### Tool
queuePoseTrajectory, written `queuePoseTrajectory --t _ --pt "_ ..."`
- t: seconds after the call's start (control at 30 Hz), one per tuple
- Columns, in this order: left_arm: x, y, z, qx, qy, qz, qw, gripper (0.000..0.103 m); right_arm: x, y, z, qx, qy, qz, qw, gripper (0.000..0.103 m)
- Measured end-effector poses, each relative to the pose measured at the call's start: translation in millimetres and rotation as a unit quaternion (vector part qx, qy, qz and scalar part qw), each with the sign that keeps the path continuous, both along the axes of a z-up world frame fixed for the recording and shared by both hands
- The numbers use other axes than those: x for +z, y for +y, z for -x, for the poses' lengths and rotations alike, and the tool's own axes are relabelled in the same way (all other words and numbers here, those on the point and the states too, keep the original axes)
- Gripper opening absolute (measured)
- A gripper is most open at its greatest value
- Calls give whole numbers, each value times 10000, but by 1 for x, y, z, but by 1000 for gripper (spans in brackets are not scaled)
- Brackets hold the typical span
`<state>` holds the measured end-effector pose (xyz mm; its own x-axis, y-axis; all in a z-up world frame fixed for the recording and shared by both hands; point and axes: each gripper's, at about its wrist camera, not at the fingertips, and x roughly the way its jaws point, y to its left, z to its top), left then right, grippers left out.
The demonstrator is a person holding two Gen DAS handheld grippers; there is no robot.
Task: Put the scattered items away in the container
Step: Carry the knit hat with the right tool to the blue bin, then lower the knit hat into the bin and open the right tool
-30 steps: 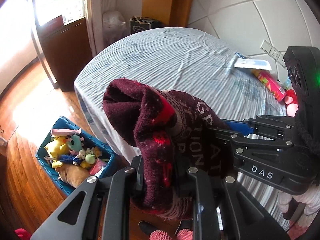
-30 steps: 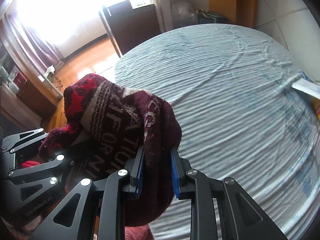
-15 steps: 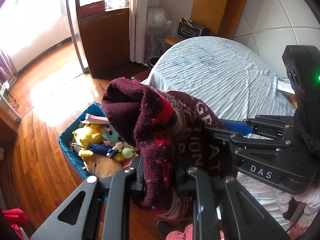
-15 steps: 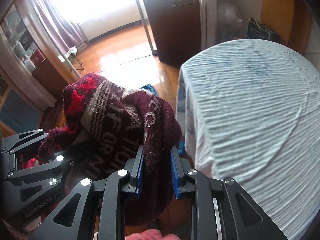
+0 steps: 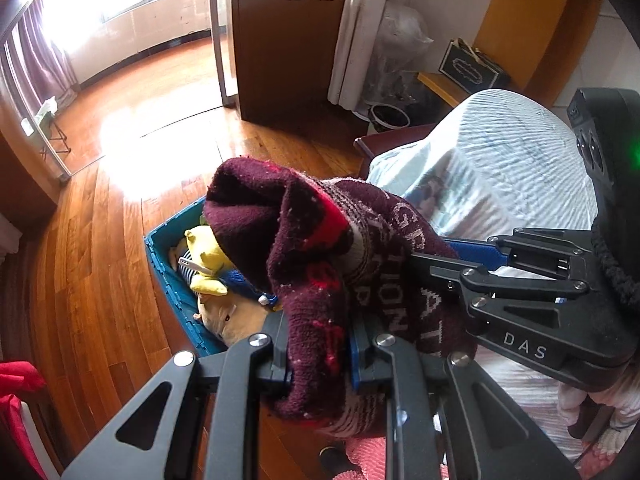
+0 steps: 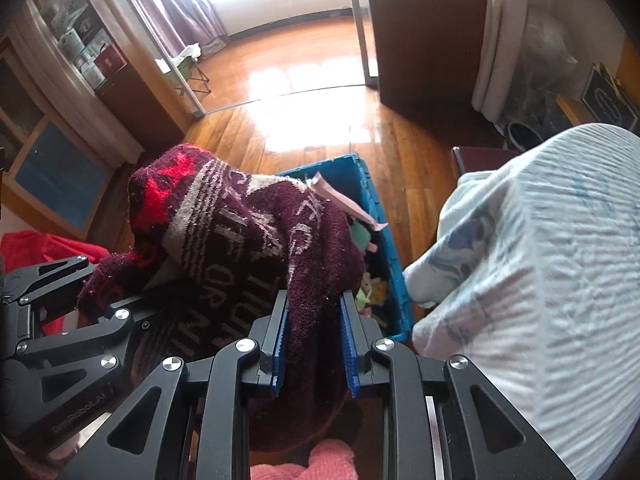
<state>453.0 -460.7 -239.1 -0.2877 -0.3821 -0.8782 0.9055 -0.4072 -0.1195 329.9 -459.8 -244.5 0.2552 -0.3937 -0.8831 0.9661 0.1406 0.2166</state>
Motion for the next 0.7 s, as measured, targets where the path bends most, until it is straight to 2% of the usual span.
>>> queuePoseTrajectory --t 0.13,0.23,0.7 --pt "-31 -24 -6 170 28 -101 9998 19 -30 -33 -5 175 26 -91 9998 23" --pt "-64 -43 -12 237 6 -251 9994 19 -63 -51 -7 220 30 -218 9995 23" --pt "-261 -97 -10 -1 -171 -613 9980 19 -271 -101 -15 248 248 -698 9969 23"
